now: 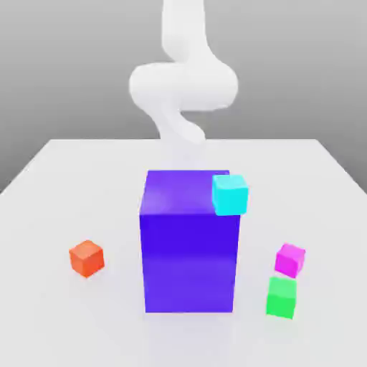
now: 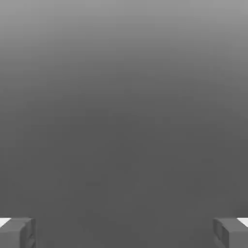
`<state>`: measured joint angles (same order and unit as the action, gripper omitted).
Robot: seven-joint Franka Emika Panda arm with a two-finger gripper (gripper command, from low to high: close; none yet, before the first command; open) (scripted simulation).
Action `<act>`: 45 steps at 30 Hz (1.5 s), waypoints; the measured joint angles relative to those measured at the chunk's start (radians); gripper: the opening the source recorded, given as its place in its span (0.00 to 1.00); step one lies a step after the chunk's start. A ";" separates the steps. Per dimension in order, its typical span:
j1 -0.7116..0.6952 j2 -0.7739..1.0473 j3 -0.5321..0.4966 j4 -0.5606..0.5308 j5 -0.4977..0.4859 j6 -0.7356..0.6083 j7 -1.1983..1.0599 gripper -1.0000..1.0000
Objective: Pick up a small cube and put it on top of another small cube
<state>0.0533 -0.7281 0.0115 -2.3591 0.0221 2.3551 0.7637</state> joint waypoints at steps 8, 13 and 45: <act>0.195 0.278 0.073 -0.214 0.072 0.206 -0.130 0.50; 0.305 0.460 0.150 -0.351 0.097 0.342 -0.198 0.50; 0.554 0.715 0.103 -0.509 -0.020 0.499 -0.264 0.00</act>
<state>0.6072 -0.0135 0.1140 -2.8680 0.0017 2.8541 0.4995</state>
